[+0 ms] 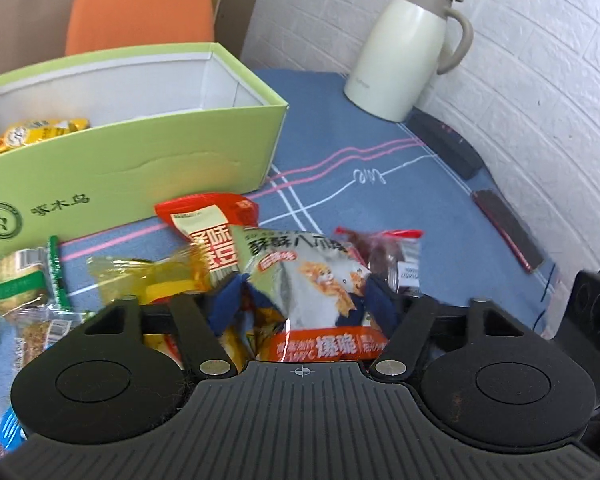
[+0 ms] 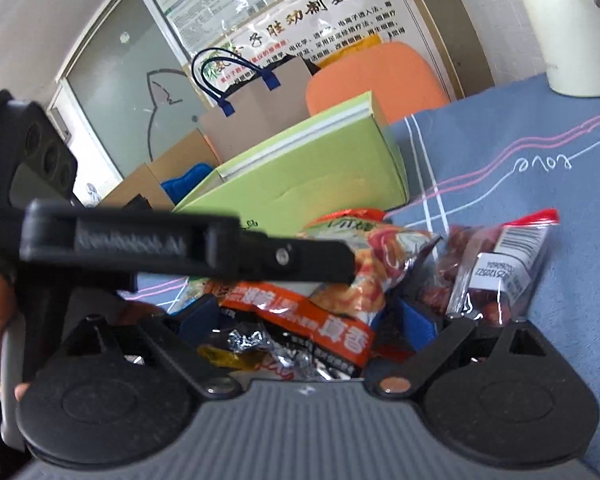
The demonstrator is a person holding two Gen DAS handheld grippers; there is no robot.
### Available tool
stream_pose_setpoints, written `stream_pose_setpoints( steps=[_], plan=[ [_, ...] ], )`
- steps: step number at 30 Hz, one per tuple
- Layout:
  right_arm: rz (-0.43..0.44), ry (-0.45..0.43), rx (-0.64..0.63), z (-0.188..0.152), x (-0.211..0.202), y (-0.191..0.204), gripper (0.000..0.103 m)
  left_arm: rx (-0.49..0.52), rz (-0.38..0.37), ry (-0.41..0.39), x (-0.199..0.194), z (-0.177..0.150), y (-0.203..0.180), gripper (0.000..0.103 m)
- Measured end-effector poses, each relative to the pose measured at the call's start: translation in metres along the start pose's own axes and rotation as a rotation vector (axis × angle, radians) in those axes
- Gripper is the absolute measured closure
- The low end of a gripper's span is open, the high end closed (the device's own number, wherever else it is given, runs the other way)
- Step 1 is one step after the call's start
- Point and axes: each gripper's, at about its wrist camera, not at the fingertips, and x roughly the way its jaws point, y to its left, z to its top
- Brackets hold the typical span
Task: Organize snacks
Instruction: 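Grasp the white-and-orange snack bag from the pile with the left tool, then drop the white-and-orange bag into the green box from the left tool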
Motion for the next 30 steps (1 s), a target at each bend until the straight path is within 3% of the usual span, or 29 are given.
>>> stream_pose_setpoints(
  steps=[3,7,12,16,20,24,25,27,30],
  plan=[
    [-0.030,-0.029,-0.057,0.003,-0.009,0.015,0.017,-0.029,-0.043,-0.023,-0.013,-0.001,0.004,0.078],
    [-0.042,-0.103,-0.157,0.025,-0.018,0.037,0.017,-0.060,-0.074,-0.109,-0.040,0.013,0.005,0.077],
    [-0.038,-0.161,-0.318,0.088,0.011,0.049,0.014,-0.028,-0.044,-0.236,-0.060,0.069,0.012,0.075],
    [-0.039,-0.141,-0.412,0.138,0.063,0.043,0.014,-0.023,0.027,-0.297,-0.046,0.121,0.032,0.071],
    [-0.029,-0.051,-0.409,0.162,0.123,0.016,0.016,-0.065,0.089,-0.263,-0.003,0.154,0.068,0.071],
    [-0.059,0.006,-0.432,0.164,0.158,-0.007,0.018,-0.130,0.092,-0.178,0.046,0.161,0.105,0.074],
    [-0.064,-0.001,-0.433,0.164,0.158,-0.010,0.017,-0.128,0.115,-0.165,0.052,0.162,0.109,0.073],
    [-0.050,-0.028,-0.417,0.167,0.148,-0.015,0.013,-0.127,0.160,-0.175,0.053,0.161,0.116,0.053],
    [-0.044,-0.092,-0.418,0.173,0.119,-0.011,0.010,-0.141,0.138,-0.240,0.033,0.158,0.116,0.043]
  ],
)
